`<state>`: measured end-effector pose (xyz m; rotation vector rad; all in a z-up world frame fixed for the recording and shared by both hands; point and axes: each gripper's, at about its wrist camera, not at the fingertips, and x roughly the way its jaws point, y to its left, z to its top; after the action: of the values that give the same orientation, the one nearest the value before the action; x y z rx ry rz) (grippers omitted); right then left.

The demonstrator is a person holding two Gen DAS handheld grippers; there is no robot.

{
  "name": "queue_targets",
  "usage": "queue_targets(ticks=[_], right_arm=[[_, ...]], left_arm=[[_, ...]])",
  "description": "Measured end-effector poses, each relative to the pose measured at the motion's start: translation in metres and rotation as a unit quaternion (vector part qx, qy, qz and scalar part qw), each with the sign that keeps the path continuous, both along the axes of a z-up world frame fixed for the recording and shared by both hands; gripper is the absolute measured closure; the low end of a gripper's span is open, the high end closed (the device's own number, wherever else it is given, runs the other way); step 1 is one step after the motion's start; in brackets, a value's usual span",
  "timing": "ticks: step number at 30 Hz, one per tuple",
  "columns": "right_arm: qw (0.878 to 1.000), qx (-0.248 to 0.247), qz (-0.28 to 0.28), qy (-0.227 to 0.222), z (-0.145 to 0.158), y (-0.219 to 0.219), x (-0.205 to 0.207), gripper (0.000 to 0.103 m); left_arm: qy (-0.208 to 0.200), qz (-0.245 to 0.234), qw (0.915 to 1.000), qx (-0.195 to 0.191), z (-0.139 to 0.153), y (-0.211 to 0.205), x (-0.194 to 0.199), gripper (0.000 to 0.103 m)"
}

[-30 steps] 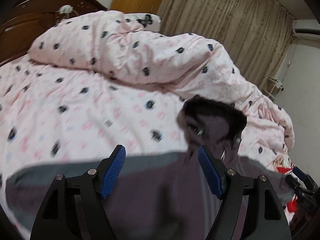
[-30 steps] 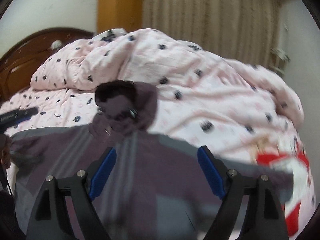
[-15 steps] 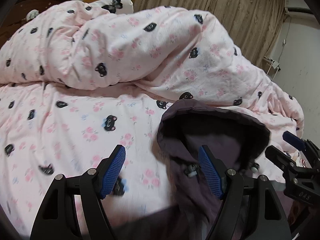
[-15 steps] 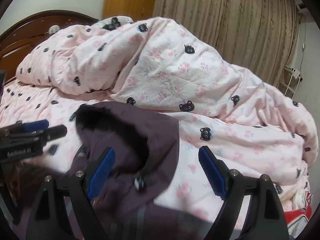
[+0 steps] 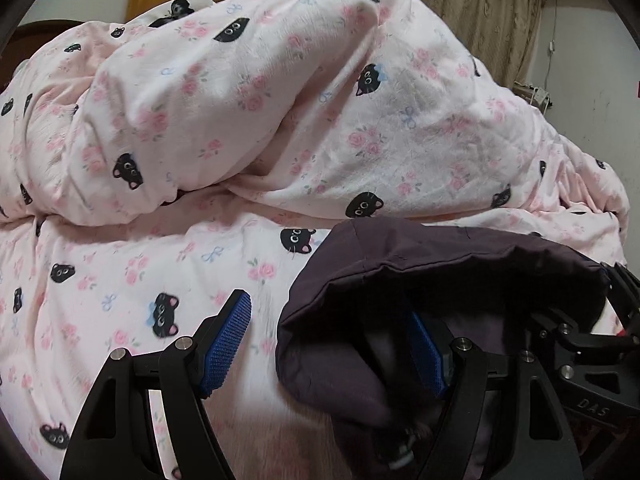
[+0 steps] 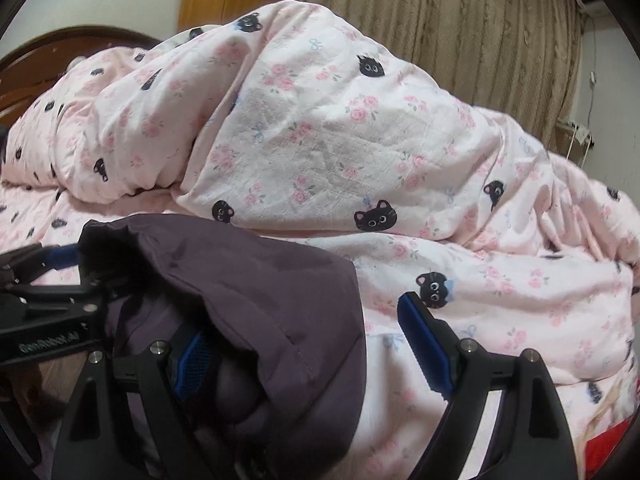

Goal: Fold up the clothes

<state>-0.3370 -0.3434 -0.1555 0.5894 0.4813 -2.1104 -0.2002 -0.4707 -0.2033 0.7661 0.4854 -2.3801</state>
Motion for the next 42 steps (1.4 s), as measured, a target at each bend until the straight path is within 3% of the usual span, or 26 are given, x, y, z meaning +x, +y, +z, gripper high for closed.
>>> queue_targets(ticks=[5, 8, 13, 18, 20, 26, 29, 32, 35, 42], right_arm=[[1.000, -0.020, -0.018, -0.011, -0.006, -0.005, -0.011, 0.013], [0.998, -0.058, -0.025, -0.018, 0.001, 0.001, -0.016, 0.013], [0.998, -0.024, -0.042, -0.035, -0.006, -0.016, -0.028, 0.011], [0.998, -0.020, -0.061, -0.025, -0.011, -0.022, -0.033, 0.011], [0.997, -0.020, -0.069, -0.021, -0.012, -0.024, -0.036, 0.011], [0.988, -0.096, -0.119, -0.003, 0.011, 0.010, -0.055, 0.010], [0.990, -0.077, -0.116, 0.009, 0.008, 0.008, -0.052, 0.008], [0.991, -0.034, -0.127, -0.033, -0.008, 0.003, -0.065, 0.008], [0.989, 0.002, -0.135, -0.056, -0.021, 0.007, -0.071, 0.008], [0.991, 0.052, -0.113, -0.040, -0.023, 0.030, -0.062, 0.008]], left_arm=[[0.017, 0.019, 0.9996, 0.013, -0.006, -0.013, -0.001, 0.032], [0.034, 0.041, 0.9985, 0.014, -0.006, -0.020, 0.004, 0.032], [0.012, 0.037, 0.9984, 0.042, -0.020, -0.026, -0.004, 0.032], [0.008, 0.040, 0.9980, 0.048, -0.028, -0.028, -0.005, 0.032], [0.016, 0.071, 0.9966, 0.039, -0.025, -0.032, 0.004, 0.032], [0.059, 0.131, 0.9896, -0.001, -0.010, -0.034, 0.034, 0.026], [0.044, 0.141, 0.9890, -0.009, -0.010, -0.032, 0.034, 0.026], [-0.001, 0.140, 0.9897, 0.027, -0.025, -0.038, 0.029, 0.026], [-0.015, 0.137, 0.9895, 0.044, -0.029, -0.039, 0.033, 0.026], [-0.058, 0.114, 0.9913, 0.031, -0.022, -0.014, 0.050, 0.026]])
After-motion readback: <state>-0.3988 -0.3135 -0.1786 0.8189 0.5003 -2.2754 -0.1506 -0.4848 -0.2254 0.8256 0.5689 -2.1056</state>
